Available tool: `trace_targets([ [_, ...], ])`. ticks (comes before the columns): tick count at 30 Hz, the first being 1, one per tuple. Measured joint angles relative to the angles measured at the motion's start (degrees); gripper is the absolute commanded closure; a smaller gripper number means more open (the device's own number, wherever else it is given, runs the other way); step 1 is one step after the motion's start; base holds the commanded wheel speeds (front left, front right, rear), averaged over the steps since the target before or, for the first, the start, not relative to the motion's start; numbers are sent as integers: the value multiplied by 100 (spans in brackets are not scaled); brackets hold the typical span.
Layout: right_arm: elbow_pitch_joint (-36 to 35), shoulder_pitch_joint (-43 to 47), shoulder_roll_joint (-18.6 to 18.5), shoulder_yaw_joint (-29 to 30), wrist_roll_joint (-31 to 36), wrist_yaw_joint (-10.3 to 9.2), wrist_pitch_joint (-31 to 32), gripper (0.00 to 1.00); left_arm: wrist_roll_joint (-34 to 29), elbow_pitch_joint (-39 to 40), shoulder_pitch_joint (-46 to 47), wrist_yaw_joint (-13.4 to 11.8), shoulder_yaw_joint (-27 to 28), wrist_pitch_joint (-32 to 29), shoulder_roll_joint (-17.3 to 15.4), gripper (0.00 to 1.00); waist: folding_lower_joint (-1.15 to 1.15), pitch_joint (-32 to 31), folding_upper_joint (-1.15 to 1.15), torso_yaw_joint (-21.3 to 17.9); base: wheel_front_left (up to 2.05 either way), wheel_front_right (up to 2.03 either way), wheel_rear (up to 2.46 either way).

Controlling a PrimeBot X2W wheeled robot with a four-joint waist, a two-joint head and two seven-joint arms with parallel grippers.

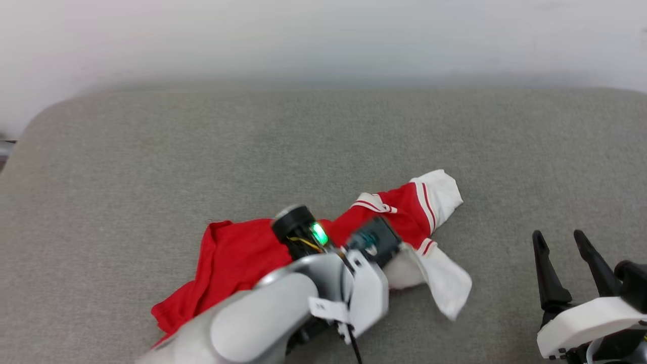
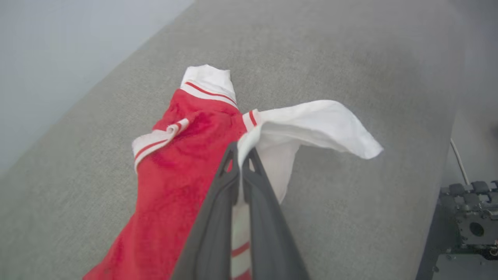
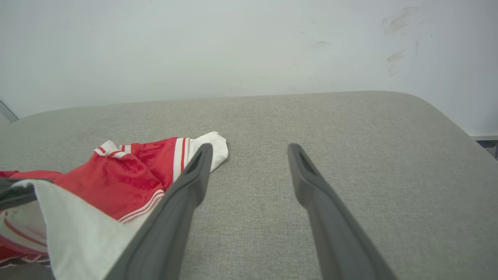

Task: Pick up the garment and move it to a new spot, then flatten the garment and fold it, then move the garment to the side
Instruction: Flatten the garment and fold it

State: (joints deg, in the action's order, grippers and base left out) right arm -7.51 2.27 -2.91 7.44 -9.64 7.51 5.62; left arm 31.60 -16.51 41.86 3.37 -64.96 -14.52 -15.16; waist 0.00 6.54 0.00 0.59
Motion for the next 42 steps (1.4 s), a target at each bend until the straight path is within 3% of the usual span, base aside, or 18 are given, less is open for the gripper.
trace_targets([
  [4,-4,132,0,37,-45,0,43,0,240,105,-60,-460,567,422,-165,100,0,-184,0,123,0,0,0],
  [9,-48,188,1,73,-76,0,123,0,622,83,-454,-1104,1302,772,-599,100,-1,-239,0,265,0,0,0],
  [14,-74,181,0,93,-83,0,199,0,1101,-145,-972,-1593,2038,1128,-1011,100,-1,-101,0,330,0,0,0],
  [20,-76,123,1,114,-69,0,248,0,1679,-446,-1718,-1846,2642,1479,-1318,100,0,99,0,385,0,0,0],
  [26,-85,12,0,121,-42,-1,246,0,1858,-571,-2024,-1693,2635,1616,-1226,100,0,212,0,444,0,0,0],
  [27,-83,-3,0,115,-40,0,242,0,1855,-573,-2024,-1668,2622,1646,-1194,63,0,209,0,448,0,0,0],
  [28,-89,-7,1,105,-37,-1,207,0,1822,-570,-2024,-1663,2604,1738,-1170,4,0,197,0,449,0,0,0],
  [29,-98,-17,1,99,-36,-1,165,0,1777,-560,-2024,-1662,2609,1850,-1150,0,0,179,0,450,0,0,0],
  [35,-68,-16,1,71,-37,0,71,0,1534,-377,-2082,-1764,2660,2549,-1099,0,0,-20,0,444,0,0,0],
  [37,-51,56,1,77,-44,-1,64,0,1303,-52,-2234,-1960,2808,2846,-1098,0,0,-189,0,434,0,0,0],
  [42,-63,175,0,71,-74,-1,71,0,936,545,-2514,-2234,3103,2939,-1151,0,0,-368,0,459,0,0,0],
])
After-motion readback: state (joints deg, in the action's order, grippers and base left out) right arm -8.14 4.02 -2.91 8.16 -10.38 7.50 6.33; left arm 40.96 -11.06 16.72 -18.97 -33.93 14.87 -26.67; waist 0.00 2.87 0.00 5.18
